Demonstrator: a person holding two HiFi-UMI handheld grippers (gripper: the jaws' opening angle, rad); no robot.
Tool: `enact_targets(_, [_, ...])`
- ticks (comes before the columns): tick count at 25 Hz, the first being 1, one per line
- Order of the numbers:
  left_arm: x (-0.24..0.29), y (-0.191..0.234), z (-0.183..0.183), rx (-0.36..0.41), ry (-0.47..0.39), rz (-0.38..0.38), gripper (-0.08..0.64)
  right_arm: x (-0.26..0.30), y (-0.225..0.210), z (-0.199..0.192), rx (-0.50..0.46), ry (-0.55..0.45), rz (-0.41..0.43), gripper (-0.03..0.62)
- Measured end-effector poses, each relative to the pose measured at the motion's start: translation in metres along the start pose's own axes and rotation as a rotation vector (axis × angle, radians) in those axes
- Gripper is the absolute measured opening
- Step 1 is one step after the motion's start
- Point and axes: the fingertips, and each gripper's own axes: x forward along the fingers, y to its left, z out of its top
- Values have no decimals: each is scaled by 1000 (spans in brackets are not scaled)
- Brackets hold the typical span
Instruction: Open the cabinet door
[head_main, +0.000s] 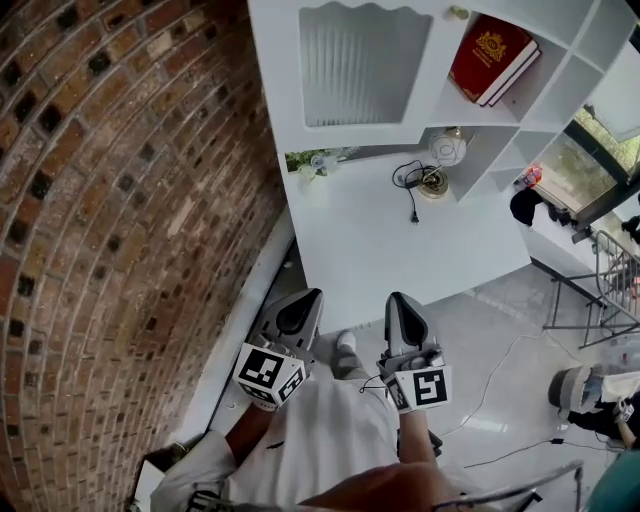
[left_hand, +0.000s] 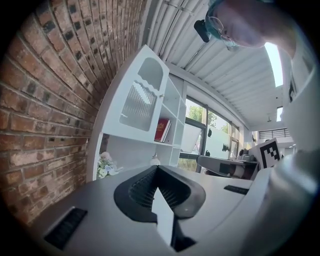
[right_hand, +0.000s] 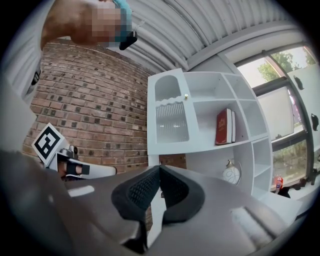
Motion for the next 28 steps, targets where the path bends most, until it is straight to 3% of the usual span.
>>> enact_targets(8, [59, -7, 3, 2, -1, 1, 9, 35, -48, 7, 13, -7, 18, 11])
enact_targets(20, [100, 3, 16, 35, -37, 138, 9, 71, -94, -1, 23, -31, 151, 11])
enact_targets(28, [117, 4, 21, 50, -44, 184, 9, 81, -120, -6, 25, -24, 172, 11])
